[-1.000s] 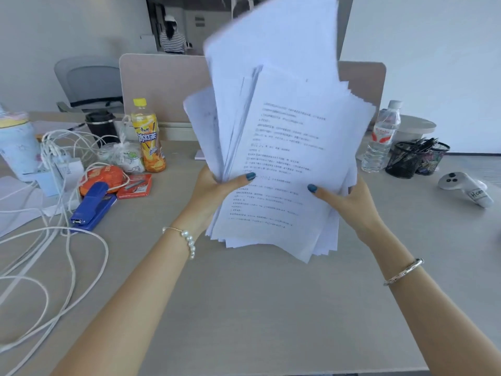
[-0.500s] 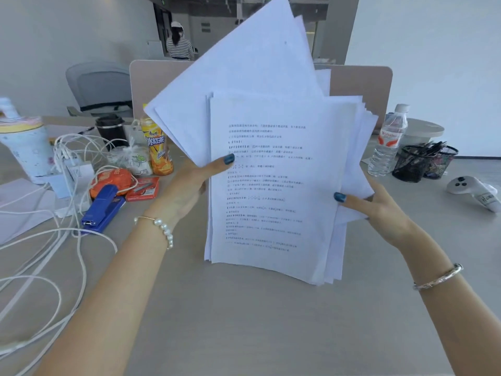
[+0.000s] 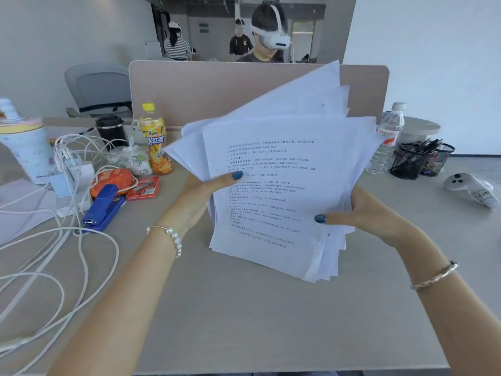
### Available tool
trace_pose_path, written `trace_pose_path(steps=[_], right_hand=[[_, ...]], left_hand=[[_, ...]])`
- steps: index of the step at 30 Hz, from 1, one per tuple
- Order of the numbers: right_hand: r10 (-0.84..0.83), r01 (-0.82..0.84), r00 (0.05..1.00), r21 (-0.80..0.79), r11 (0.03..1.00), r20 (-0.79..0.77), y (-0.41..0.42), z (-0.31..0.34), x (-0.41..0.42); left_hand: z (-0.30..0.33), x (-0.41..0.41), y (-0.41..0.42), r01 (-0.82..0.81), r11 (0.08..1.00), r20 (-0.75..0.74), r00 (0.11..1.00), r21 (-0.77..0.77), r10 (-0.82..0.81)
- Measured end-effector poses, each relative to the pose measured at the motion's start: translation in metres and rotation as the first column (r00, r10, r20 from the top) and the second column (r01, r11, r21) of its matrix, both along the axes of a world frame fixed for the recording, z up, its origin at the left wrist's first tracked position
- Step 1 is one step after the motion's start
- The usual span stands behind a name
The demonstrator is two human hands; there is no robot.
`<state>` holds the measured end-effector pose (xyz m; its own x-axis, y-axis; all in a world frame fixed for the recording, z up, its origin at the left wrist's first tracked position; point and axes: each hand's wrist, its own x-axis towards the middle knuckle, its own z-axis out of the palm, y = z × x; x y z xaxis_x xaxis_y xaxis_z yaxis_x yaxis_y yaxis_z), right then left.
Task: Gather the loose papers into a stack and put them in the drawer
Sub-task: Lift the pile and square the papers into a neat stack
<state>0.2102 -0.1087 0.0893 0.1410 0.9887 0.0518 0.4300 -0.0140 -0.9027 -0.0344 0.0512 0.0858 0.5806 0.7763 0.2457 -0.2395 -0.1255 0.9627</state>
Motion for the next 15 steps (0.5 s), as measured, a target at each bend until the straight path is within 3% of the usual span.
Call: trace_pose_path(steps=[4, 9, 11, 15], right_hand=[[-0.233, 0.256, 0.964, 0.222, 0.941, -0.127, 0.015, 0.001, -0.024], [-0.271, 0.308, 0.951, 0.437, 0.845, -0.146, 0.025, 0.034, -0.032], [-0.281, 0.315, 0.949, 0.422, 0.850, -0.141, 0.026, 0.024, -0.030], [-0.304, 0.332, 0.941, 0.242, 0.912, -0.149, 0.021, -0.016, -0.024]], left_hand=[[0.013, 0.014, -0.011, -0.103, 0.995, 0.054, 0.993, -0.010, 0.103], [0.053, 0.023, -0.018, -0.276, 0.955, 0.197, 0.948, 0.112, 0.251], [0.045, 0.024, -0.023, -0.216, 0.968, 0.111, 0.973, 0.131, 0.202], [0.012, 0.021, -0.019, -0.094, 0.993, -0.036, 0.995, 0.077, 0.097]])
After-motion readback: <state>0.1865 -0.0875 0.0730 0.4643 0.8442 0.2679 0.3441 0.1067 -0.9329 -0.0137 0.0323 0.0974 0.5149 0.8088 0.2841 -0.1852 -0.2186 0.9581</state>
